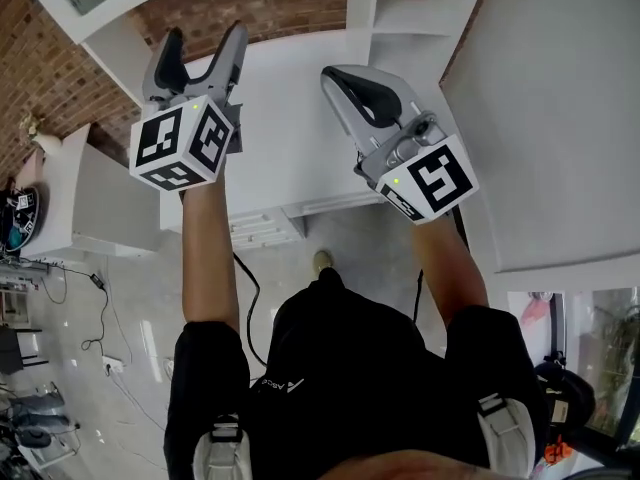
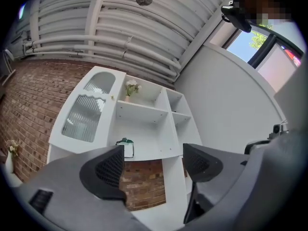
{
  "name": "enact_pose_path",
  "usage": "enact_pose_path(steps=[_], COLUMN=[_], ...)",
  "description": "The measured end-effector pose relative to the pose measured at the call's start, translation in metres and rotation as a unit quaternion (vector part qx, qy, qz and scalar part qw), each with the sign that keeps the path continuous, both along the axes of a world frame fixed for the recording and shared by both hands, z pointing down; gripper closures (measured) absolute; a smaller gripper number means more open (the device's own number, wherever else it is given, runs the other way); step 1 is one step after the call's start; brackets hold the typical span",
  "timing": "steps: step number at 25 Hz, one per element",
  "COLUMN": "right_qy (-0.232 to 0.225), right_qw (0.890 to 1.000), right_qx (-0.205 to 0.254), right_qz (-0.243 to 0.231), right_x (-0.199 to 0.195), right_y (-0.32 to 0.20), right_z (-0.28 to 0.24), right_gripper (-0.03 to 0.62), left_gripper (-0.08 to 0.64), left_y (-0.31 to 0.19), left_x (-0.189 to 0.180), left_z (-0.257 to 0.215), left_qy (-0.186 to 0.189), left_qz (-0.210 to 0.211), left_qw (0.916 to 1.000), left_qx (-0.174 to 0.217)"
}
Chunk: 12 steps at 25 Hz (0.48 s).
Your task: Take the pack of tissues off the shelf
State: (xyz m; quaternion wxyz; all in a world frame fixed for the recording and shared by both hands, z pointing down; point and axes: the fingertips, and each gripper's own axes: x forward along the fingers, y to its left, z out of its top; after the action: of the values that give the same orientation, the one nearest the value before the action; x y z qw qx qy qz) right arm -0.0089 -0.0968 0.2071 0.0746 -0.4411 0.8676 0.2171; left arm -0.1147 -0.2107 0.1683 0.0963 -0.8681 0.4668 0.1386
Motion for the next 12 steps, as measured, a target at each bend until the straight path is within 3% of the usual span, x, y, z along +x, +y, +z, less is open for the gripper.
enact_pose_path(steps=[6, 12], right_qy=[0.013, 0.029], right_qw=[1.000, 0.999], right_qx=[0.003, 0.006], right_qz=[-0.006, -0.018], right_x=[-0.003, -0.004], right_y=[-0.096, -0.153], right_z=[-0.008, -0.010], right_gripper=[0.591, 0.591], left_gripper=[0.150, 0.130], left_y=[-0.104, -0.183], left_x=[0.006, 0.011], left_z=[-0.028, -0.042], left_qy=[-0.014, -0.032], left_qz=[-0.012, -0.033], left_qw=[0.9998, 0.9989], left_qx=[0.009, -0.006])
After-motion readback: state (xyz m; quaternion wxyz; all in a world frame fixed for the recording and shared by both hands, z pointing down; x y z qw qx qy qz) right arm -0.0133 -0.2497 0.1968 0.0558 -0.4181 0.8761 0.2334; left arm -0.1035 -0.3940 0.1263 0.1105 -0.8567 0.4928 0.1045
